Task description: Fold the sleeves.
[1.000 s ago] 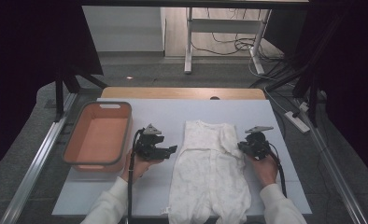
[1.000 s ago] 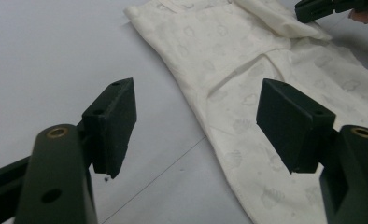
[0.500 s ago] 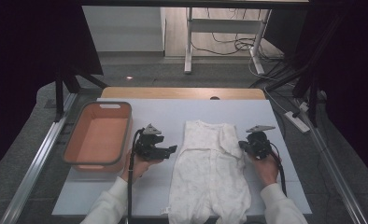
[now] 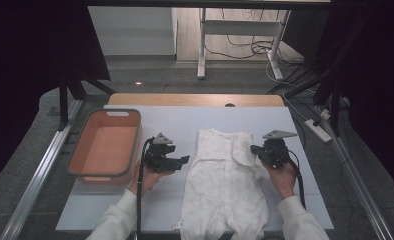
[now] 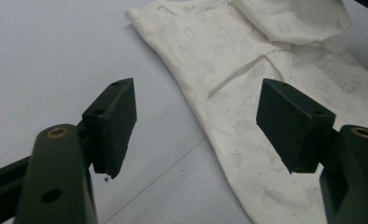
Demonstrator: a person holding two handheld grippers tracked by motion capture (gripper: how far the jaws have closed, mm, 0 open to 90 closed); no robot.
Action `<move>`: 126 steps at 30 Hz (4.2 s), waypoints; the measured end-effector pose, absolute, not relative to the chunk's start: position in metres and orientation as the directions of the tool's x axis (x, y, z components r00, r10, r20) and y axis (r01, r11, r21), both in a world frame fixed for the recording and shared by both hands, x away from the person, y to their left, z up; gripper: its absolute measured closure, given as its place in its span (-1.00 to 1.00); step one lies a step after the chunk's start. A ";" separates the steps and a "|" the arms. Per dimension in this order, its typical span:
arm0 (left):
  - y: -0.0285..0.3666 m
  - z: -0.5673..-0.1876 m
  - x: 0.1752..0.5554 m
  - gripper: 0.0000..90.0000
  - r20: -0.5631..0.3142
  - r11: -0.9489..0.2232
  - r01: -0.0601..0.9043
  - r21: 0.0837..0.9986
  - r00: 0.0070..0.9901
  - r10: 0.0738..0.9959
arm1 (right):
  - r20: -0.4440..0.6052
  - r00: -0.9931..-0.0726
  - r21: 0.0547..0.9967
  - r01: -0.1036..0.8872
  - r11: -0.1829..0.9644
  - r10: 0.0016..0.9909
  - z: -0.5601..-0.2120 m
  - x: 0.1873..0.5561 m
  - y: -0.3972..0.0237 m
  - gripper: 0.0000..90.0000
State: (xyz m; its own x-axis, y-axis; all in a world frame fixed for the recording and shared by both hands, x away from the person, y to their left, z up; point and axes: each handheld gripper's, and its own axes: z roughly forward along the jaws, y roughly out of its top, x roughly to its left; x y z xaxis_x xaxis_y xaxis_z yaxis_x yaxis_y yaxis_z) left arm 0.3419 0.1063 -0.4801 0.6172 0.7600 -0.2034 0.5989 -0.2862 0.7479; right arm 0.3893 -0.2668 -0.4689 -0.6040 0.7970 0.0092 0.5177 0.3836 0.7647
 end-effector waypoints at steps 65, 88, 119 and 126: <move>0.110 -0.482 0.341 -0.35 -0.209 -0.276 0.609 0.743 0.604 0.769 | 0.025 -0.721 0.816 0.415 0.403 0.693 -0.453 0.404 -0.199 0.05; 0.109 -0.484 0.345 -0.35 -0.212 -0.279 0.611 0.741 0.607 0.766 | 0.036 -0.723 0.770 0.461 0.442 0.690 -0.468 0.401 -0.213 -0.14; 0.086 -0.474 0.386 -0.35 -0.241 -0.257 0.593 0.763 0.630 0.739 | 0.028 -0.670 0.787 0.472 0.396 0.742 -0.462 0.401 -0.255 -0.22; 0.084 -0.471 0.392 -0.36 -0.255 -0.236 0.589 0.773 0.629 0.734 | 0.031 -0.654 0.788 0.482 0.384 0.756 -0.463 0.407 -0.261 -0.22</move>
State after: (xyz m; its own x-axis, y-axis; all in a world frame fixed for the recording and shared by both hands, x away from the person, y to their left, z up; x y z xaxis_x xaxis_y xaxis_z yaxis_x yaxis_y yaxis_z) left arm 0.3922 0.0844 -0.4714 0.6290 0.7344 -0.2552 0.5889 -0.2358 0.7731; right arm 0.4071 -0.2613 -0.4629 -0.6541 0.7558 0.0314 0.4819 0.3843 0.7875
